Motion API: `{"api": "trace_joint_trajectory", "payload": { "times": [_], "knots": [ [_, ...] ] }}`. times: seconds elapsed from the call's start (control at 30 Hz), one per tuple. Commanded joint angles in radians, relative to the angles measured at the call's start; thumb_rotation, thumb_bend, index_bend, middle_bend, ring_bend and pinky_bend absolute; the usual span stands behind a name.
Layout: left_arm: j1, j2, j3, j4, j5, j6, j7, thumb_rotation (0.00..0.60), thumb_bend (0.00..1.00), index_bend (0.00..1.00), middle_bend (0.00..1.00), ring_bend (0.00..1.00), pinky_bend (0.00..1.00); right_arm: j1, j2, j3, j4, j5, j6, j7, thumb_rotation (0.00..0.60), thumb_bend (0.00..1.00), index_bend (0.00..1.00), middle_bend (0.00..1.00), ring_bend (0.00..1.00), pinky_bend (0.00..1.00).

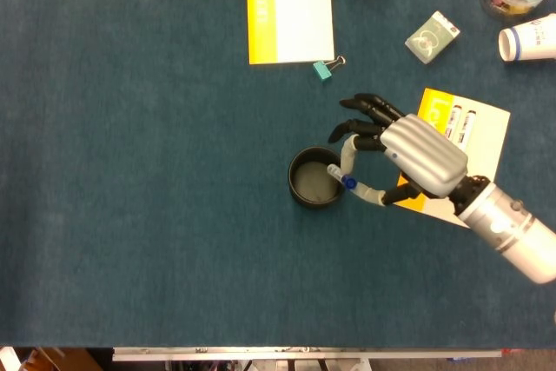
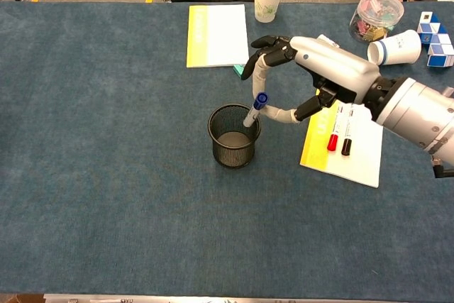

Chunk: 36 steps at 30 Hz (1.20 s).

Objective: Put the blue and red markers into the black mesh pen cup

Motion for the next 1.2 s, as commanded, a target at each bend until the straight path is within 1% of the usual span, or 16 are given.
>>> {"api": "trace_joint_trajectory", "payload": {
  "times": [0.03,0.1,0.13,0.2,0.27,0.33,0.4,0.5,0.6,0.73,0.8,0.9,1.03,1.2],
  "knots": [
    [0.001,-0.001,0.0,0.002,-0.001,0.002,-0.001,0.6,0.36,0.31,0.21,0.2,0.1,0.009,-0.03,0.002,0.024,0.025,-0.024,-0.046,0.6,0.32,0.6,0.34,0.07,0.0],
    [0.002,-0.003,-0.001,0.006,-0.002,0.003,-0.002,0.6,0.36,0.31,0.21,0.2,0.1,0.011,-0.045,0.003,0.036,0.032,-0.027,-0.072,0.6,0.32,0.59,0.34,0.07,0.0],
    [0.002,-0.004,0.0,0.007,-0.002,0.003,-0.003,0.6,0.36,0.31,0.21,0.2,0.1,0.013,-0.055,0.002,0.044,0.038,-0.034,-0.085,0.6,0.31,0.57,0.33,0.07,0.0],
    [0.002,-0.005,0.001,0.01,-0.003,0.001,-0.005,0.6,0.36,0.31,0.21,0.2,0.1,0.016,-0.067,0.002,0.053,0.049,-0.044,-0.094,0.6,0.31,0.5,0.32,0.06,0.0],
    [0.002,-0.006,0.001,0.011,-0.002,0.001,-0.006,0.6,0.36,0.31,0.21,0.2,0.1,0.019,-0.079,0.004,0.065,0.058,-0.052,-0.101,0.6,0.31,0.39,0.3,0.05,0.0],
    [0.002,-0.007,-0.001,0.013,-0.002,0.003,-0.007,0.6,0.36,0.31,0.21,0.2,0.1,0.019,-0.085,0.005,0.071,0.062,-0.053,-0.096,0.6,0.3,0.31,0.28,0.04,0.0],
    [0.003,-0.007,-0.001,0.015,-0.003,0.002,-0.008,0.6,0.36,0.31,0.21,0.2,0.1,0.018,-0.081,0.005,0.072,0.059,-0.049,-0.091,0.6,0.28,0.24,0.27,0.03,0.0],
    [0.002,-0.006,-0.001,0.015,-0.003,0.001,-0.008,0.6,0.36,0.31,0.21,0.2,0.1,0.014,-0.064,0.009,0.067,0.044,-0.032,-0.078,0.6,0.26,0.2,0.26,0.03,0.0],
    [0.001,-0.006,-0.001,0.014,0.0,0.002,-0.008,0.6,0.36,0.31,0.21,0.2,0.1,0.002,-0.032,0.005,0.061,0.0,0.012,-0.074,0.6,0.26,0.22,0.26,0.03,0.0],
    [-0.001,-0.009,-0.001,0.016,-0.002,-0.004,-0.006,0.6,0.36,0.31,0.21,0.2,0.1,-0.031,0.021,-0.023,0.065,-0.086,0.095,-0.099,0.6,0.26,0.35,0.28,0.03,0.0],
    [-0.004,-0.012,-0.001,0.017,-0.003,-0.008,-0.005,0.6,0.36,0.31,0.21,0.2,0.1,-0.044,0.049,-0.042,0.068,-0.114,0.115,-0.12,0.6,0.26,0.41,0.29,0.03,0.0],
    [-0.007,-0.016,-0.001,0.018,-0.002,-0.011,-0.003,0.6,0.36,0.31,0.21,0.2,0.1,-0.067,0.083,-0.078,0.091,-0.15,0.132,-0.166,0.6,0.26,0.47,0.3,0.03,0.0],
    [-0.013,-0.021,-0.001,0.019,0.0,-0.02,-0.001,0.6,0.36,0.31,0.21,0.2,0.1,-0.095,0.111,-0.123,0.144,-0.19,0.146,-0.238,0.6,0.26,0.5,0.31,0.03,0.0],
    [-0.017,-0.028,-0.002,0.021,-0.001,-0.024,-0.003,0.6,0.36,0.31,0.21,0.2,0.1,-0.134,0.119,-0.153,0.216,-0.227,0.184,-0.311,0.6,0.26,0.5,0.31,0.03,0.0]
  ]
}}
